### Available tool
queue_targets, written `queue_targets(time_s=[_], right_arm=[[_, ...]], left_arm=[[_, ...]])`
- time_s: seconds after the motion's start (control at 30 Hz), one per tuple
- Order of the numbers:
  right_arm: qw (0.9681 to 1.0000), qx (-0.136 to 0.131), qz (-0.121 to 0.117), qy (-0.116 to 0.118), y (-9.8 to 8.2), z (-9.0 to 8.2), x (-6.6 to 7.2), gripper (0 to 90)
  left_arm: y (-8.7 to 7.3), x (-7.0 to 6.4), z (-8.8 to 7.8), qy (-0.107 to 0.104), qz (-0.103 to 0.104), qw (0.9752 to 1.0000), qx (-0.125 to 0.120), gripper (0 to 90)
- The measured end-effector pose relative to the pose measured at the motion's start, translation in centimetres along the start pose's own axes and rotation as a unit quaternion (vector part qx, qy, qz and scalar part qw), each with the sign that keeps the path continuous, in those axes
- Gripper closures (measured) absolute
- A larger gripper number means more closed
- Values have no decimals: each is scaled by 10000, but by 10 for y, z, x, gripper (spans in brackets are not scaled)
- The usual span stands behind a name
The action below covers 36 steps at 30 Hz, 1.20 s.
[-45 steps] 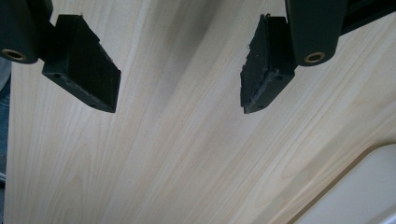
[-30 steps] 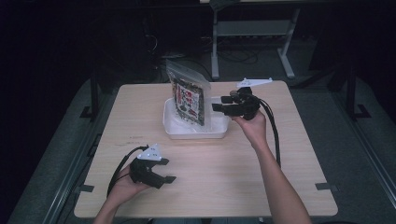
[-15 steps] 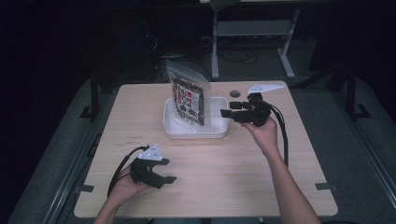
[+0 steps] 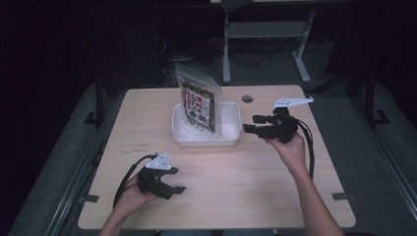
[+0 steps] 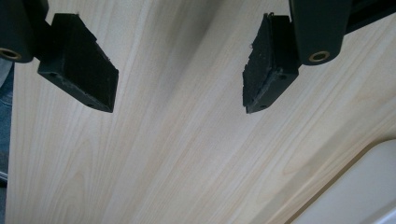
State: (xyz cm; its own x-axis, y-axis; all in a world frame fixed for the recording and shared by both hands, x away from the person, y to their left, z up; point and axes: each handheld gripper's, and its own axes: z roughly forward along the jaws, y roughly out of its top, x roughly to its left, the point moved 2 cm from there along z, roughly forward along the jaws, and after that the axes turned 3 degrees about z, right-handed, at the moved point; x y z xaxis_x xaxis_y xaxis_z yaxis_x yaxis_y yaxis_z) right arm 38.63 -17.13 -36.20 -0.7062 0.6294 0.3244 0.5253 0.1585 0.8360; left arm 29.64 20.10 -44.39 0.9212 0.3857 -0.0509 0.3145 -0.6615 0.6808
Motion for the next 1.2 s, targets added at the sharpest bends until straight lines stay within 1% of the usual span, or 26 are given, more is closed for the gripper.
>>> queue_targets(time_s=[0.37, 0.5, 0.57, 0.67, 0.83, 0.97, 1.1, 1.2], right_arm=[[9998, 70, 182, -23, -23, -18, -7, 352], [9997, 85, 210, -25, -31, -22, -8, 350], [9995, 155, 266, -10, -35, -23, -9, 345], [9995, 131, 273, 14, -40, -27, -9, 346], [9993, 203, 319, 34, -48, -33, -10, 345], [9992, 194, 330, 60, -54, -38, -10, 346], [9990, 277, 354, 65, -63, -42, -10, 344], [9988, 287, 376, 102, -69, -45, -9, 344]], left_arm=[[0, 0, 1, -11, 14, 10000, 21, 261], [0, -1, 2, -11, 6, 10000, 21, 260], [0, -1, 2, -11, 5, 10000, 25, 260], [0, 0, 1, -14, -3, 10000, 14, 260], [1, 0, 2, -8, 12, 10000, 35, 254], [1, -1, 3, -21, -8, 10000, 29, 253], [1, -1, 3, -14, -29, 10000, 27, 252], [1, 0, 3, -11, 0, 10000, 59, 251]])
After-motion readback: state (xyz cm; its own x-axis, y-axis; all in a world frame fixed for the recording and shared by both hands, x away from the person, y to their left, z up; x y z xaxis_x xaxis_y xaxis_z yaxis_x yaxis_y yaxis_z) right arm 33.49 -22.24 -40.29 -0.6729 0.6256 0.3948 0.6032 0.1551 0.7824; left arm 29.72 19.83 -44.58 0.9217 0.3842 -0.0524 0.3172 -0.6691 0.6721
